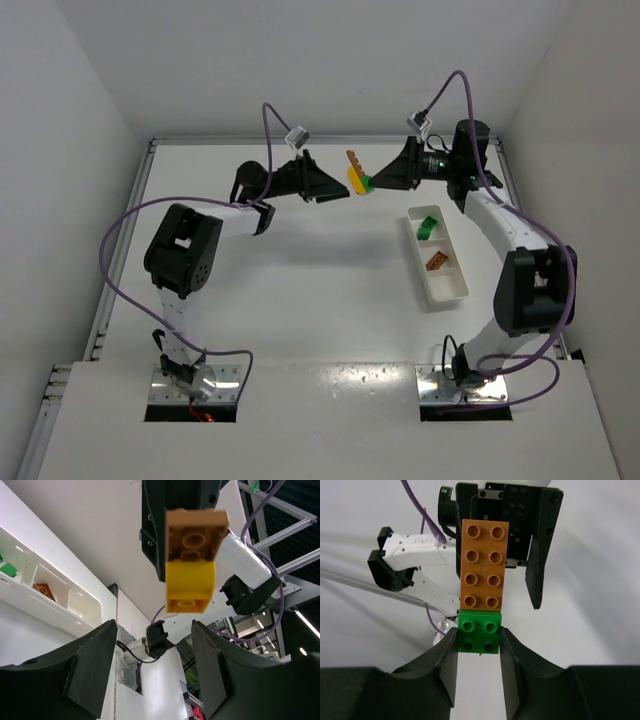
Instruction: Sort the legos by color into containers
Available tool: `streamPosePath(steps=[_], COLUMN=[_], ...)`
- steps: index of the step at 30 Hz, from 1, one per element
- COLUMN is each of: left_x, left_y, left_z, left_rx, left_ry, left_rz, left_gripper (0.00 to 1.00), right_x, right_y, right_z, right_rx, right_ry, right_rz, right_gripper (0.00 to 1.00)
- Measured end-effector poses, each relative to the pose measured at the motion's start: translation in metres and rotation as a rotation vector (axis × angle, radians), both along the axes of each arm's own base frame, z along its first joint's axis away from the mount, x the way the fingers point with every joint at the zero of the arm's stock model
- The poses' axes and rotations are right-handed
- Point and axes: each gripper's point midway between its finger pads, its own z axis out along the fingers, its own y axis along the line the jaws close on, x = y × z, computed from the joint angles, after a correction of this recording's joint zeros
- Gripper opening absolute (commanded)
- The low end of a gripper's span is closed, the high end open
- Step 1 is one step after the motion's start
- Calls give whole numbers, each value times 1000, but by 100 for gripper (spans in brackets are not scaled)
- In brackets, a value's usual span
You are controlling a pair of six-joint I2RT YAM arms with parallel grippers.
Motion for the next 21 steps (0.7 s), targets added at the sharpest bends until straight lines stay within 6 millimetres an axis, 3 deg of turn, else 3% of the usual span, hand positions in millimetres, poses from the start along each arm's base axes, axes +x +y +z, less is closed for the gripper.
streamPosePath(steps=[8,21], left_x=[-8,-7], left_y=[3,7], left_z=[4,14], left_rx=[-1,-16], left_ry=[15,-21], left_rz=[-4,19], left_gripper=[67,68], right_x=[7,-2], right_y=[-2,9], right_z=[-3,-9], right_rx=[10,10], right_ry=[33,61], right_rz=[-14,17], right_gripper=[0,0])
